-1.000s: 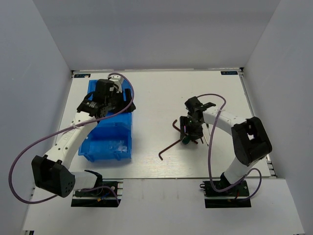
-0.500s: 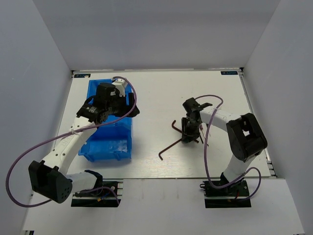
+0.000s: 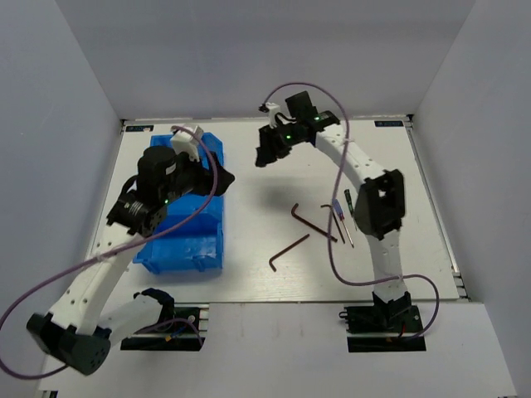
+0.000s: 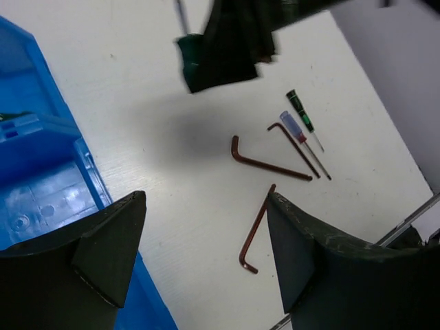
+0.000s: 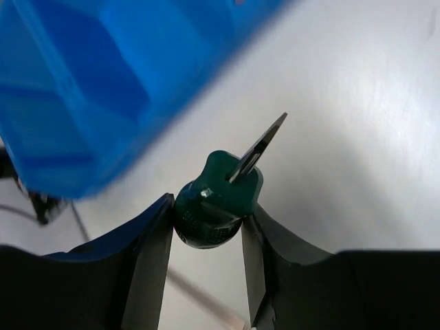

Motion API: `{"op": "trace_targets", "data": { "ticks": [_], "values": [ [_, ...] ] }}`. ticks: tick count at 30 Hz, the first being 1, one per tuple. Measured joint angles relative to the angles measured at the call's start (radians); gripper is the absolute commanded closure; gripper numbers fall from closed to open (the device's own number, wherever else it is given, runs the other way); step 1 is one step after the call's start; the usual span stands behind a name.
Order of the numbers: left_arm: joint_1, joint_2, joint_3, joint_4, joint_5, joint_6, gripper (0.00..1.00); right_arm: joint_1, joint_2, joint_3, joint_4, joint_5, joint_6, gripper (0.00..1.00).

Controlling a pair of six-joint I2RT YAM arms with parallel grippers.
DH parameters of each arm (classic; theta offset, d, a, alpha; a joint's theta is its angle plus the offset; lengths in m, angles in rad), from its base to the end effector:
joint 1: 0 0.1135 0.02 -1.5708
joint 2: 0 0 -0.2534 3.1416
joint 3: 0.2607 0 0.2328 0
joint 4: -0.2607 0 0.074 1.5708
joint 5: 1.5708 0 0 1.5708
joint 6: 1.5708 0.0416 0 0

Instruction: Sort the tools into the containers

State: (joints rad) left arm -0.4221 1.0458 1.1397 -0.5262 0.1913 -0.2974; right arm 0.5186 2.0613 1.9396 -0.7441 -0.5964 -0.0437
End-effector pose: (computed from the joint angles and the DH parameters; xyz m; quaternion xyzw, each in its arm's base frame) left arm 0.1934 -0.0955 0.3655 0.1036 0.8336 -0.2642 0.4739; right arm 0.3707 0.2385 0.2867 -0.3464 0.8337 0.3456 0.2559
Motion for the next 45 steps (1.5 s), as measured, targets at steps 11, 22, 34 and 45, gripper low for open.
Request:
{"op": "trace_targets", "data": {
  "ticks": [11,22,34,45],
  "values": [
    [0.000,-0.125,0.015,0.005,-0.032,-0.045,0.19,0.047,0.454,0.306,0.589,-0.192,0.224,1.00],
    [0.000,-0.115,0.016,-0.039,-0.049,-0.063,0.19,0.135,0.480,0.360,0.842,-0.071,0.217,1.00],
    [0.000,-0.070,0.101,-0.114,-0.045,-0.071,0.19,0.218,0.644,0.402,0.985,0.162,0.043,0.57],
    [0.000,-0.069,0.094,-0.124,-0.012,-0.076,0.26,0.212,0.566,0.286,1.039,0.215,0.043,0.38]
  ]
}}
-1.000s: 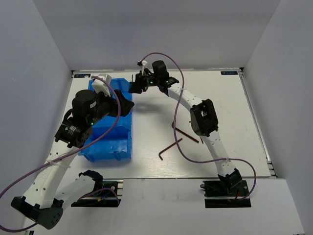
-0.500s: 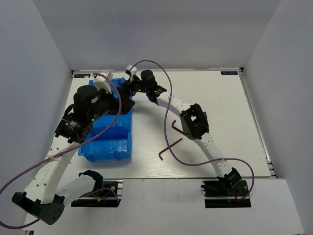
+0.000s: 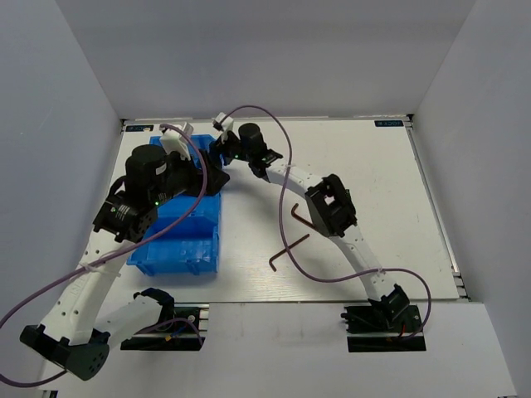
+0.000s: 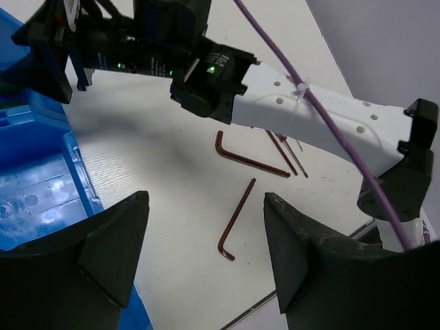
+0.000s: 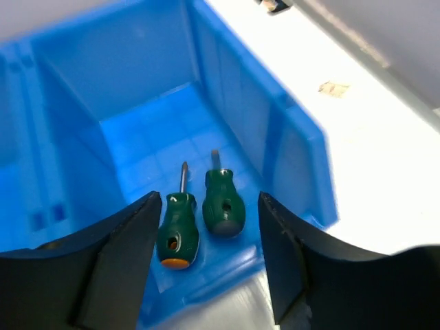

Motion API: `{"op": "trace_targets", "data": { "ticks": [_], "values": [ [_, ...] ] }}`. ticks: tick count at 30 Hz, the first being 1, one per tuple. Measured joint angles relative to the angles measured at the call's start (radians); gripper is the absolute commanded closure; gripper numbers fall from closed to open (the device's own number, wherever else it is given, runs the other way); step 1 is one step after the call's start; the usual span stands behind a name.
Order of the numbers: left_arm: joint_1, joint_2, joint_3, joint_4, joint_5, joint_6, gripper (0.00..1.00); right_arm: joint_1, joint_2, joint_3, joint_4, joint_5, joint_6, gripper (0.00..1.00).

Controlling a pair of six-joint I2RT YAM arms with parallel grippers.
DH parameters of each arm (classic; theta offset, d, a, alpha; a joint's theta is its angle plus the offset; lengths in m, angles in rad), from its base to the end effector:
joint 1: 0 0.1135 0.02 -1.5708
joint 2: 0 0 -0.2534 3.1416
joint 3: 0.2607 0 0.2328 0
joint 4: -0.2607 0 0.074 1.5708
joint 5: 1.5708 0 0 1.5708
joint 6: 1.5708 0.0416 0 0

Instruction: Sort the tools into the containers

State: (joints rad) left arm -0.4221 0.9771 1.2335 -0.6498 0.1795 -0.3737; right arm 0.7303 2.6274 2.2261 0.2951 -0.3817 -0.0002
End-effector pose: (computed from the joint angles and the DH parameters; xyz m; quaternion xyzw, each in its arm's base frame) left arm 0.1673 -0.0833 0.3946 0.0698 0.8269 -0.2830 0.4810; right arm 0.4241 0.4005 0.1936 -0.3792 0.6367 0.3661 0.5628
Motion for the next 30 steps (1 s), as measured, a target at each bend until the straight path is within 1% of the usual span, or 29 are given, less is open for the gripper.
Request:
{"op": "trace_targets", "data": {
  "ticks": [1,2,3,4,5,6,9,10,11,12,13,14,15,17,18,19,20,21,23,26,30],
  "values": [
    [0.000,0.001,-0.002,0.003,0.009,0.002,0.42,-0.003,-0.028,-0.027,0.001,0.003,0.005,0.42],
    [0.000,0.002,-0.008,0.013,0.021,0.003,0.53,-0.010,-0.066,-0.064,-0.001,0.008,0.016,0.53],
    [0.000,0.003,-0.018,0.024,0.034,0.010,0.67,-0.014,-0.096,-0.087,-0.010,0.012,0.028,0.84],
    [0.000,0.005,-0.029,0.033,0.047,0.012,0.80,-0.026,-0.149,-0.121,-0.032,0.017,0.029,1.00],
    [0.000,0.008,-0.043,0.047,0.063,0.016,0.98,-0.037,-0.195,-0.140,-0.078,0.034,0.045,1.00],
    [0.000,0.013,-0.063,0.061,0.084,0.026,1.00,-0.052,-0.249,-0.161,-0.128,0.058,0.051,1.00],
    [-0.003,0.051,-0.128,0.093,0.148,0.058,1.00,-0.116,-0.433,-0.256,-0.286,0.118,0.050,1.00],
    [-0.007,0.082,-0.153,0.098,0.170,0.072,1.00,-0.145,-0.501,-0.296,-0.353,0.124,0.043,0.98],
    [-0.016,0.122,-0.174,0.104,0.188,0.085,1.00,-0.174,-0.554,-0.314,-0.430,0.127,0.022,0.78],
    [-0.031,0.172,-0.190,0.109,0.203,0.101,0.98,-0.208,-0.600,-0.322,-0.525,0.124,0.000,0.55],
    [-0.048,0.227,-0.203,0.113,0.211,0.114,0.90,-0.240,-0.634,-0.323,-0.620,0.121,-0.029,0.27],
    [-0.077,0.301,-0.213,0.114,0.215,0.130,0.66,-0.268,-0.659,-0.324,-0.710,0.121,-0.053,0.21],
    [-0.103,0.365,-0.213,0.112,0.216,0.147,0.57,-0.296,-0.678,-0.327,-0.813,0.121,-0.090,0.21],
    [-0.175,0.494,-0.203,0.110,0.209,0.167,0.44,-0.329,-0.713,-0.382,-0.953,0.125,-0.155,0.33],
    [-0.219,0.558,-0.185,0.098,0.196,0.175,0.36,-0.339,-0.734,-0.434,-1.011,0.128,-0.178,0.41],
    [-0.258,0.609,-0.162,0.091,0.187,0.183,0.36,-0.348,-0.755,-0.496,-1.072,0.127,-0.198,0.58],
    [-0.301,0.660,-0.130,0.084,0.172,0.186,0.34,-0.359,-0.770,-0.548,-1.133,0.126,-0.216,0.63],
    [-0.342,0.701,-0.101,0.085,0.158,0.188,0.28,-0.367,-0.777,-0.589,-1.181,0.125,-0.226,0.68],
    [-0.409,0.751,-0.058,0.090,0.119,0.196,0.28,-0.391,-0.799,-0.660,-1.255,0.117,-0.242,0.69],
    [-0.483,0.767,-0.039,0.110,0.071,0.196,0.28,-0.435,-0.847,-0.715,-1.311,0.098,-0.248,0.69],
    [-0.529,0.800,-0.015,0.128,0.004,0.192,0.31,-0.497,-0.933,-0.738,-1.326,0.064,-0.244,0.69]
  ]
}}
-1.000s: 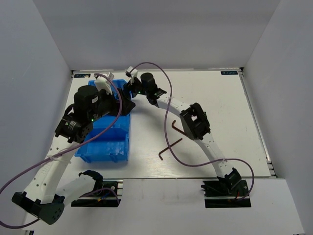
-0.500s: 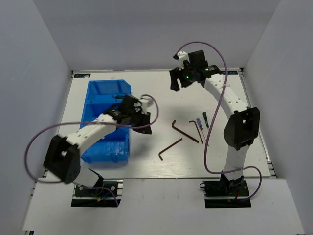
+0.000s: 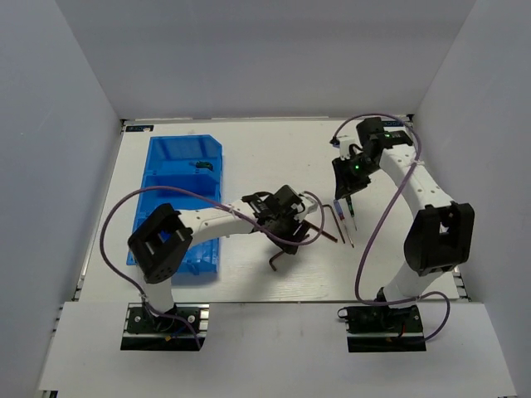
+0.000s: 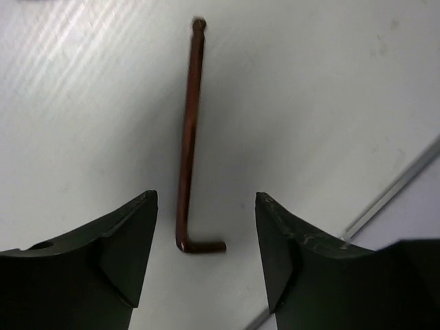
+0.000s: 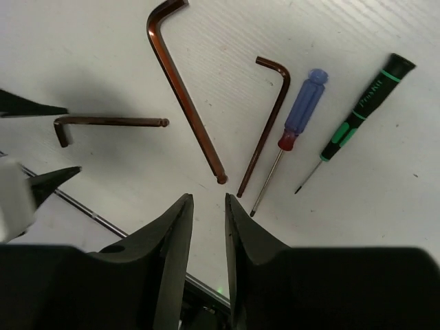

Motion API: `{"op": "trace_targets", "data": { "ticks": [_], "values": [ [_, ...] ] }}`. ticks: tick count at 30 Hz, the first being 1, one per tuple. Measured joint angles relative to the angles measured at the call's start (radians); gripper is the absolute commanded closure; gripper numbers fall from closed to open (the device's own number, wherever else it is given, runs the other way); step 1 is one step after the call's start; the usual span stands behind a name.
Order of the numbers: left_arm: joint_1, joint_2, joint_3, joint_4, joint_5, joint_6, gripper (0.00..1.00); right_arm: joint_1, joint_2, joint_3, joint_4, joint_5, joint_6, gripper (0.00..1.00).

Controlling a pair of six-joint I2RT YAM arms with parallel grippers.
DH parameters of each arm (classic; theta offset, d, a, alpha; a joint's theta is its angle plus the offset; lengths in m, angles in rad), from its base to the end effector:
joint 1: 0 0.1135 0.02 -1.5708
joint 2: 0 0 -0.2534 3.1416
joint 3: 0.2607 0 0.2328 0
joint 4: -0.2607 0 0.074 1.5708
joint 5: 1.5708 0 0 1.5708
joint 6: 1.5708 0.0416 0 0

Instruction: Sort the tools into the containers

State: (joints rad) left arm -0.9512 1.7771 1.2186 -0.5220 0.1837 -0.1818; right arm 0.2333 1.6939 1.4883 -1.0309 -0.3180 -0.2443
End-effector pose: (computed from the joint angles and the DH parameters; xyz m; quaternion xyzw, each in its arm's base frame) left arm 0.1962 -0.2882 0.1919 0.3832 0.8870 -0.2048 0.1562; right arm 0.3091 0.0868 0.2706 -0.2559 0.9398 0.1552 0.1651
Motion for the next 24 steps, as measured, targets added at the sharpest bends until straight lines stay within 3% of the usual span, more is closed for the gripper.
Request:
{"op": "trace_targets", "data": {
  "ticks": [7,14,16,18,19,23,24],
  "values": [
    [-0.060,0.190,0.130,-0.012,-0.209,-0.032,0.45,-0.078,-0.045,0.000,-0.003,-0.087,0.009,0.69],
    [-0.082,0.215,0.156,-0.023,-0.300,-0.056,0.84,-0.126,-0.047,-0.032,-0.011,-0.158,0.020,0.72],
    [-0.084,0.215,0.157,-0.028,-0.308,-0.060,0.88,-0.140,-0.048,-0.042,-0.012,-0.170,0.024,0.72],
    [-0.089,0.215,0.155,-0.027,-0.317,-0.062,0.96,-0.150,-0.048,-0.053,-0.010,-0.184,0.024,0.67],
    [-0.092,0.214,0.152,-0.025,-0.322,-0.065,0.99,-0.155,-0.048,-0.060,-0.010,-0.190,0.026,0.58],
    [-0.104,0.190,0.116,-0.004,-0.349,-0.094,1.00,-0.161,-0.048,-0.098,-0.008,-0.212,0.006,0.37],
    [-0.101,0.175,0.100,-0.005,-0.353,-0.107,1.00,-0.160,-0.048,-0.109,-0.008,-0.217,-0.003,0.37]
  ]
}}
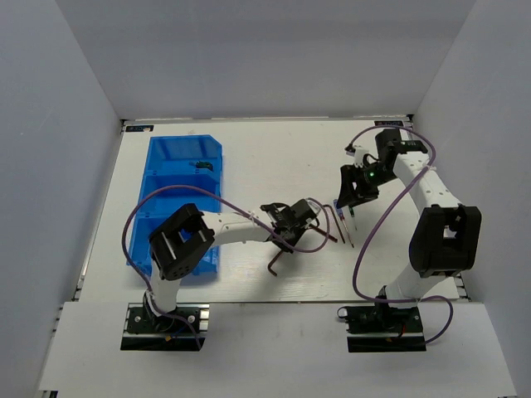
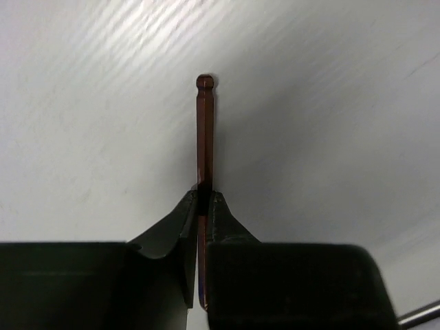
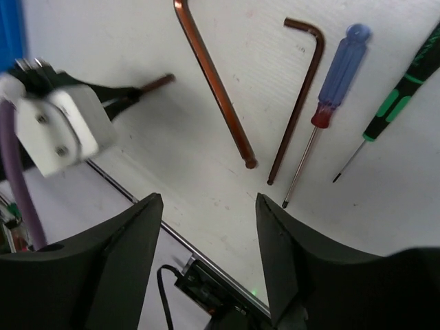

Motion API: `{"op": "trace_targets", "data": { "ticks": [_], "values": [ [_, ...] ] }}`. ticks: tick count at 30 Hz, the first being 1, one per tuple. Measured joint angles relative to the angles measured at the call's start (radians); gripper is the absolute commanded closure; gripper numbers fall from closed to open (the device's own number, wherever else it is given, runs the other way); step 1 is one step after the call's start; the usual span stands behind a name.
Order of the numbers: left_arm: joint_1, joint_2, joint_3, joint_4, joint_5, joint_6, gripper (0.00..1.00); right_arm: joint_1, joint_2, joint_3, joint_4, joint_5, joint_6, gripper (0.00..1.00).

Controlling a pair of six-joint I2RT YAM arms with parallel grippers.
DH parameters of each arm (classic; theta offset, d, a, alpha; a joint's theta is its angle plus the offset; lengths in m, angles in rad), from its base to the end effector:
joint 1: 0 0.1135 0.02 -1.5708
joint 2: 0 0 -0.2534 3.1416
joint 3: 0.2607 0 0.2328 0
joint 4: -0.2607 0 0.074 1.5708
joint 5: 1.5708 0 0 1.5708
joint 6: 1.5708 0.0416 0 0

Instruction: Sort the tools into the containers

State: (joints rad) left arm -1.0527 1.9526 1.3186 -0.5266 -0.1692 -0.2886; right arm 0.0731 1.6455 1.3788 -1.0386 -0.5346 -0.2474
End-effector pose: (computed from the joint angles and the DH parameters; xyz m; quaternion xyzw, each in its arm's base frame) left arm 0.1928 -0.3241 0.1583 0.3477 0.9116 -0.0613 0.2104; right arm 0.2982 0.0431 0.2588 -0.1870 0.9382 0.2497 0.1500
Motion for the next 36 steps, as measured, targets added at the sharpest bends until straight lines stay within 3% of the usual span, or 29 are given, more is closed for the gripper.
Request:
{"op": "trace_targets", "data": {
  "ticks": [4,7,12,17,22,28,30,31,32,33,36],
  "values": [
    [0.032,-0.086,-0.054,-0.083,-0.021,-0.061,1.00,0.004,-0.005,-0.071,0.011,-0.020,-0.062,0.35],
    [0.095,-0.182,-0.026,-0.130,-0.085,-0.119,1.00,0.016,-0.018,-0.126,0.024,-0.027,-0.103,0.40],
    [0.269,-0.346,0.087,-0.155,-0.221,-0.287,1.00,0.056,-0.022,-0.138,0.043,-0.042,-0.148,0.43],
    [0.444,-0.423,0.065,-0.164,-0.329,-0.383,1.00,0.113,-0.035,-0.147,0.064,-0.074,-0.226,0.43],
    [0.553,-0.444,-0.033,-0.163,-0.400,-0.394,1.00,0.153,-0.052,-0.163,0.047,-0.164,-0.392,0.44],
    [0.645,-0.449,-0.074,-0.139,-0.476,-0.335,1.00,0.194,-0.043,-0.177,0.053,-0.134,-0.454,0.37],
    [0.672,-0.449,-0.074,-0.134,-0.491,-0.327,0.94,0.219,-0.021,-0.180,0.075,-0.083,-0.447,0.35],
    [0.685,-0.447,-0.074,-0.133,-0.499,-0.325,0.87,0.233,-0.008,-0.183,0.094,-0.039,-0.435,0.28],
    [0.697,-0.444,-0.072,-0.134,-0.505,-0.322,0.77,0.251,0.009,-0.190,0.119,0.009,-0.417,0.25],
    [0.708,-0.438,-0.066,-0.139,-0.509,-0.322,0.57,0.267,0.027,-0.197,0.143,0.056,-0.405,0.25],
    [0.734,-0.421,-0.048,-0.148,-0.515,-0.319,0.41,0.309,0.081,-0.203,0.184,0.159,-0.381,0.24]
  ]
}}
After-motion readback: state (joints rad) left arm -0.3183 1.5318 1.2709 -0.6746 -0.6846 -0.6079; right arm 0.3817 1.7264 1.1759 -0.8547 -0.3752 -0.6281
